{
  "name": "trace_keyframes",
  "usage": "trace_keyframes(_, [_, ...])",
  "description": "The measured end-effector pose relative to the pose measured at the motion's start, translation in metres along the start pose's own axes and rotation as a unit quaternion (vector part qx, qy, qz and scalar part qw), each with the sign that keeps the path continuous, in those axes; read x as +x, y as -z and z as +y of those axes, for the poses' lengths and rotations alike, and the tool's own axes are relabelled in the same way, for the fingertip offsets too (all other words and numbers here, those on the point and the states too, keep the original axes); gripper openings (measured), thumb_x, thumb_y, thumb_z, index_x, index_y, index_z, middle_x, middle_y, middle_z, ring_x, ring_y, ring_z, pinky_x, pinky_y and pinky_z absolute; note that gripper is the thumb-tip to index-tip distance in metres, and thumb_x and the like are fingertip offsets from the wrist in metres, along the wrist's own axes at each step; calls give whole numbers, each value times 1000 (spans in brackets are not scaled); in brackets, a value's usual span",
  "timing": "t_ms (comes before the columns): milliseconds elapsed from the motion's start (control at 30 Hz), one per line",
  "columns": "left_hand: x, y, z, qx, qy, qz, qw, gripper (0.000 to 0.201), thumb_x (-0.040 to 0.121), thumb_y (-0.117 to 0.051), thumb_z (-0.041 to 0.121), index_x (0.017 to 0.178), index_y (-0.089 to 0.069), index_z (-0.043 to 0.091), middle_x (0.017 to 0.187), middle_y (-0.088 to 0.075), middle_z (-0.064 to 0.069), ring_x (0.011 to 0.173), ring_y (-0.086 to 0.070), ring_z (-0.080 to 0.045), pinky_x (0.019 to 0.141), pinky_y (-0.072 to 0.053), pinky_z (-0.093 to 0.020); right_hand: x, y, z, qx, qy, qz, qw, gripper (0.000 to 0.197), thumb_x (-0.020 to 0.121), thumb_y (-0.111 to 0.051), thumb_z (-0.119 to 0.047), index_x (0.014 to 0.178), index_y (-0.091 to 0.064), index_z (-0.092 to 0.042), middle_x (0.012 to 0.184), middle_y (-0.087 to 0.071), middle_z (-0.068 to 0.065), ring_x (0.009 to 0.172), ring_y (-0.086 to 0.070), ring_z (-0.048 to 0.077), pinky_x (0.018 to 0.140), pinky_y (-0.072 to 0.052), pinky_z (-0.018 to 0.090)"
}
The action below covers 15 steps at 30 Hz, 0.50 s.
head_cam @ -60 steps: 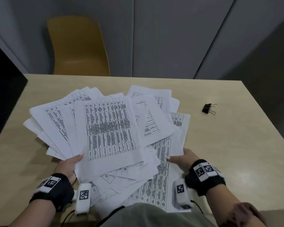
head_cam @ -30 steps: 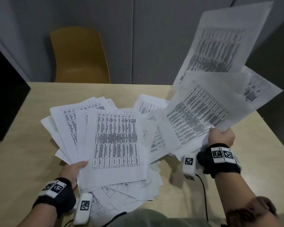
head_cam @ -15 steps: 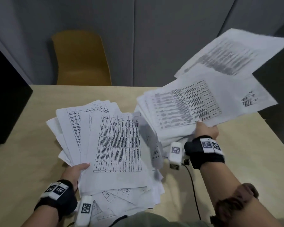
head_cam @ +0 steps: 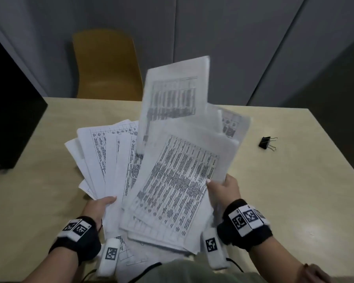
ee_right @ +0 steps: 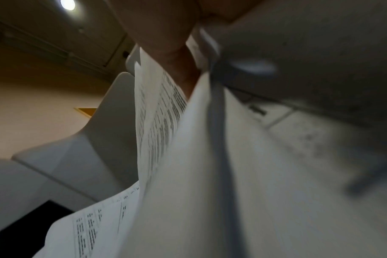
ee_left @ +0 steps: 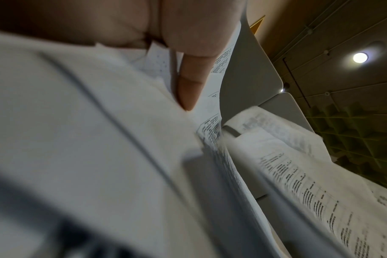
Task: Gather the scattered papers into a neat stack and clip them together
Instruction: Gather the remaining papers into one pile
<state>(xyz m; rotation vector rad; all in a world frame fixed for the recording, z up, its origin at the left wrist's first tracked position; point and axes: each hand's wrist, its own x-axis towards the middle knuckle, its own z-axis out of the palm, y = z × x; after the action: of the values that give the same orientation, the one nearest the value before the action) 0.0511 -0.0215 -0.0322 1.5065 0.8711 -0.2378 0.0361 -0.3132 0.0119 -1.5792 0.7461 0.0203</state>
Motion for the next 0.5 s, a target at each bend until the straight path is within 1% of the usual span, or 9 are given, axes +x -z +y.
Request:
trace_keyframes(67, [4, 2, -2, 14, 2, -6, 1000, 24, 82, -63, 5, 96, -60, -14, 87, -61, -13, 80, -53, -29, 77, -38, -36, 0, -2, 6, -73, 3, -17, 997, 23, 79, -60, -4, 101, -62, -12, 90, -68, 13, 80, -65, 32, 75, -57, 43])
trace_keyframes(133, [6, 3, -3, 25, -2, -7, 1000, 14, 83, -62, 5, 92, -59, -5, 100, -56, -14, 87, -51, -27, 80, -37, -36, 2, -3, 13, -136, 8, -45, 990, 13, 79, -61, -9, 90, -62, -16, 81, -67, 9, 76, -65, 30, 69, -56, 39])
trace_keyframes(200, [8, 3, -5, 22, -8, -15, 1000, 15, 82, -63, 6, 92, -59, -4, 101, -59, -14, 89, -52, -26, 83, -38, -37, 3, -3, 16, -198, 10, -79, 977, 11, 83, -60, -9, 92, -60, -15, 77, -64, 6, 72, -62, 25, 61, -50, 27])
trace_keyframes(233, [7, 3, -5, 18, -17, -18, 1000, 17, 81, -64, 6, 93, -59, -4, 98, -60, -14, 88, -52, -27, 83, -39, -36, 4, -3, 16, -226, 11, -95, 969, 10, 84, -60, -9, 91, -59, -14, 78, -63, 6, 73, -61, 24, 61, -48, 25])
trace_keyframes(267, [7, 3, -5, 15, -22, -20, 999, 18, 82, -64, 7, 96, -59, -4, 97, -60, -13, 88, -53, -26, 83, -38, -36, 3, -4, 15, -246, 7, -113, 963, 9, 84, -61, -9, 90, -58, -14, 81, -63, 6, 76, -61, 24, 64, -48, 26])
trace_keyframes(333, [8, 3, -7, -8, -35, -33, 999, 23, 83, -65, 10, 103, -60, -2, 104, -60, -9, 96, -53, -22, 87, -36, -32, 4, -7, 15, -268, 0, -150, 952, 9, 83, -63, -9, 86, -57, -15, 85, -63, 6, 82, -61, 24, 71, -49, 28])
trace_keyframes(400, [8, 4, -9, -5, -49, -62, 997, 34, 79, -71, 16, 108, -63, 0, 109, -64, -8, 102, -57, -19, 93, -37, -30, 1, -13, 13, -277, -6, -184, 943, 15, 83, -65, -9, 75, -55, -19, 85, -64, 5, 82, -62, 22, 76, -52, 30])
trace_keyframes(467, [8, 5, -11, 26, -60, -69, 995, 37, 73, -77, 15, 104, -65, 0, 103, -67, -12, 101, -61, -24, 95, -41, -35, 0, -19, 13, -292, 4, -211, 933, 20, 82, -65, -11, 71, -54, -24, 88, -66, 7, 85, -64, 24, 83, -54, 34])
trace_keyframes(500, [9, 5, -11, 46, -66, -60, 995, 38, 71, -79, 14, 103, -65, -2, 101, -67, -14, 100, -62, -26, 95, -43, -37, -1, -21, 13, -304, 9, -220, 927, 16, 82, -65, -12, 74, -56, -22, 92, -68, 10, 89, -65, 25, 85, -53, 35])
